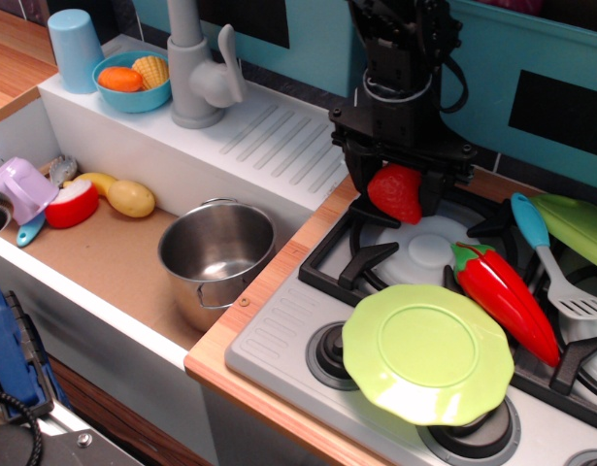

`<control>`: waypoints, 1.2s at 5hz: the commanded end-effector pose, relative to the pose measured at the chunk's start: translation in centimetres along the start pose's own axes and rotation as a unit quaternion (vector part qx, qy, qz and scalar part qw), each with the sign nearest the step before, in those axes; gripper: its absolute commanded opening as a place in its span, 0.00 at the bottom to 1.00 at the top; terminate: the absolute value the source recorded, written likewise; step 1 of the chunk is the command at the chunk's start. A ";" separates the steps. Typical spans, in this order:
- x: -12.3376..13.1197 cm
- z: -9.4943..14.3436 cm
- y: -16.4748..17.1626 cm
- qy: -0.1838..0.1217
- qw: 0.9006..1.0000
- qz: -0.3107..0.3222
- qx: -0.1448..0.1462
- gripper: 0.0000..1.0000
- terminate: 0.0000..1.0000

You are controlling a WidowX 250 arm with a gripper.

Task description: Put strawberry in pot

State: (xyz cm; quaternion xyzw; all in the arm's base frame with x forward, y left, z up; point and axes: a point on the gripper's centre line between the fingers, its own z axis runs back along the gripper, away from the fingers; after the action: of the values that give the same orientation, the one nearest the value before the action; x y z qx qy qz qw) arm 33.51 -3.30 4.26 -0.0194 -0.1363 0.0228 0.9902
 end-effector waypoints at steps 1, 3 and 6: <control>0.8 1.8 0.7 -0.006 1.000 -0.003 0.017 0.00 0.00; 0.8 5.2 4.8 0.005 0.997 0.003 0.075 0.00 0.00; -2.5 3.5 12.7 0.004 0.998 0.009 0.063 0.00 0.00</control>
State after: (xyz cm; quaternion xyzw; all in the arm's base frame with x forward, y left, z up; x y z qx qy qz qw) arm 28.48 9.65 4.03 0.0261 -0.1033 0.0431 0.9934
